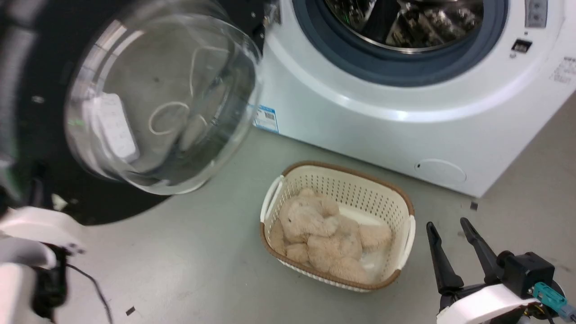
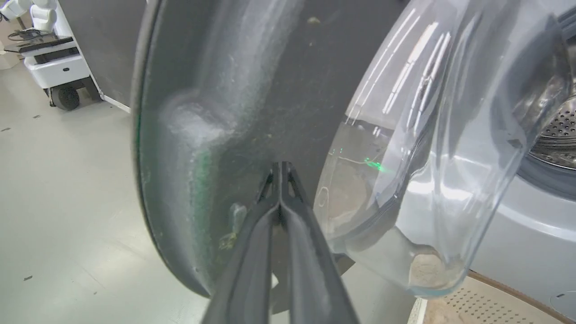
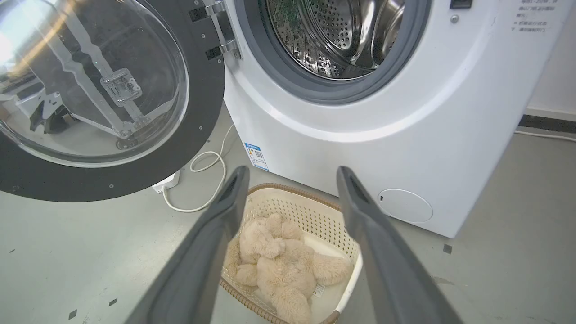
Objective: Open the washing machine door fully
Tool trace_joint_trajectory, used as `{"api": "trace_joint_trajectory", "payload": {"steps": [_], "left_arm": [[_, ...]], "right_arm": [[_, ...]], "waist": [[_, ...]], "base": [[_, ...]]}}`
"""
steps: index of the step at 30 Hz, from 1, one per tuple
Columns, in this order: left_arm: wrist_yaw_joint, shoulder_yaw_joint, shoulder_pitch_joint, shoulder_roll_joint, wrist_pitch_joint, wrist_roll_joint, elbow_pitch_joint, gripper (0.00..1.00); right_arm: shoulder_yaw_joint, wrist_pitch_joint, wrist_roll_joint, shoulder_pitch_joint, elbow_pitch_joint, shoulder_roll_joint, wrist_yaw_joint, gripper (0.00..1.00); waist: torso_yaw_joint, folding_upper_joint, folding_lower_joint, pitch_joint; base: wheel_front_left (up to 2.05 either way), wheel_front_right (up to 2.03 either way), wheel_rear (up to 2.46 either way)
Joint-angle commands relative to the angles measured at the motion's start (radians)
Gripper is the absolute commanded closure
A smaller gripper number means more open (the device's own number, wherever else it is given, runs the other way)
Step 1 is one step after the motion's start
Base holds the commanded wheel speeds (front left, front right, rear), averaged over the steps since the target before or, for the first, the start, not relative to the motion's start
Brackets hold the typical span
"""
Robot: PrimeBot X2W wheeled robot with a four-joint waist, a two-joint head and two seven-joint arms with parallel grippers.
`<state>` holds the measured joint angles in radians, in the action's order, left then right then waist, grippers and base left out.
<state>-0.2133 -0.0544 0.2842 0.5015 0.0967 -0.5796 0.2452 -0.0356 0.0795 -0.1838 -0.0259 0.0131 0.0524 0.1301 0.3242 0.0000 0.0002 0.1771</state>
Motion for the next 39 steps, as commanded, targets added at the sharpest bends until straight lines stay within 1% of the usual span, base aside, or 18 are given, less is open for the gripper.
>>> {"api": "trace_joint_trajectory", "payload": {"steps": [1, 4, 8, 13, 17, 20, 23, 28, 30, 32, 37, 38, 39], "left_arm": [[0.005, 0.005, 0.014, 0.007, -0.001, -0.005, 0.01, 1.0], [0.026, 0.03, 0.053, 0.039, 0.009, -0.018, 0.061, 1.0], [0.04, 0.03, 0.087, 0.051, 0.021, -0.019, 0.112, 1.0], [0.048, 0.021, 0.092, 0.04, 0.044, -0.019, 0.151, 1.0], [0.059, 0.0, 0.073, 0.025, 0.08, -0.006, 0.148, 1.0], [0.053, -0.011, 0.053, 0.005, 0.121, 0.015, 0.111, 1.0], [0.055, -0.039, 0.015, -0.028, 0.145, 0.042, 0.046, 1.0], [0.039, -0.086, -0.058, -0.093, 0.158, 0.082, -0.087, 1.0], [0.038, -0.111, -0.091, -0.11, 0.159, 0.093, -0.129, 1.0], [0.031, -0.132, -0.124, -0.124, 0.159, 0.102, -0.163, 1.0], [-0.003, -0.178, -0.201, -0.161, 0.159, 0.131, -0.229, 1.0], [-0.009, -0.187, -0.216, -0.169, 0.16, 0.135, -0.238, 0.92], [-0.017, -0.194, -0.23, -0.178, 0.16, 0.14, -0.245, 0.27]], "right_arm": [[0.002, -0.003, 0.005, 0.016, 0.007, 0.0, 0.001, 0.0], [0.006, -0.007, 0.006, 0.024, 0.014, 0.006, 0.001, 0.0], [0.017, -0.011, 0.005, 0.035, 0.018, 0.013, 0.001, 0.0], [0.04, -0.01, 0.002, 0.051, 0.019, 0.023, 0.001, 0.0], [0.043, -0.003, -0.002, 0.057, 0.013, 0.034, 0.001, 0.0], [0.061, 0.008, -0.002, 0.054, 0.009, 0.04, 0.001, 0.0], [0.084, 0.019, 0.001, 0.051, 0.01, 0.041, 0.001, 0.0], [0.121, 0.031, 0.03, 0.047, 0.03, 0.053, 0.001, 0.0], [0.132, 0.039, 0.039, 0.043, 0.039, 0.051, 0.001, 0.0], [0.137, 0.05, 0.047, 0.035, 0.049, 0.046, 0.001, 0.0], [0.134, 0.068, 0.069, -0.004, 0.067, 0.032, 0.001, 0.0], [0.131, 0.069, 0.07, -0.012, 0.068, 0.028, 0.001, 0.0], [0.128, 0.07, 0.071, -0.021, 0.069, 0.025, 0.001, 0.0]], "waist": [[-0.014, 0.0, -0.0002, 0.02], [-0.02, 0.0, -0.0002, 0.036], [-0.024, 0.0, -0.0002, 0.046], [-0.027, 0.0, -0.0002, 0.036], [-0.035, 0.0, -0.0002, 0.002], [-0.05, 0.0, -0.0002, -0.036], [-0.076, 0.0, -0.0002, -0.076], [-0.132, 0.0, -0.0002, -0.124], [-0.158, 0.0, -0.0002, -0.141], [-0.183, 0.0, -0.0002, -0.158], [-0.234, 0.0, -0.0002, -0.185], [-0.243, 0.0, -0.0002, -0.188], [-0.249, 0.0, -0.0002, -0.19]], "base": [[0.0, 0.0, 0.0], [0.0, 0.0, 0.0], [0.0, 0.0, 0.0], [0.0, 0.0, 0.0], [0.0, 0.0, 0.0], [0.0, 0.0, 0.0], [0.0, 0.0, 0.0], [0.0, 0.0, 0.0], [0.0, 0.0, 0.0], [0.0, 0.0, 0.0], [0.0, 0.0, 0.0], [0.0, 0.0, 0.0], [0.0, 0.0, 0.0]]}}
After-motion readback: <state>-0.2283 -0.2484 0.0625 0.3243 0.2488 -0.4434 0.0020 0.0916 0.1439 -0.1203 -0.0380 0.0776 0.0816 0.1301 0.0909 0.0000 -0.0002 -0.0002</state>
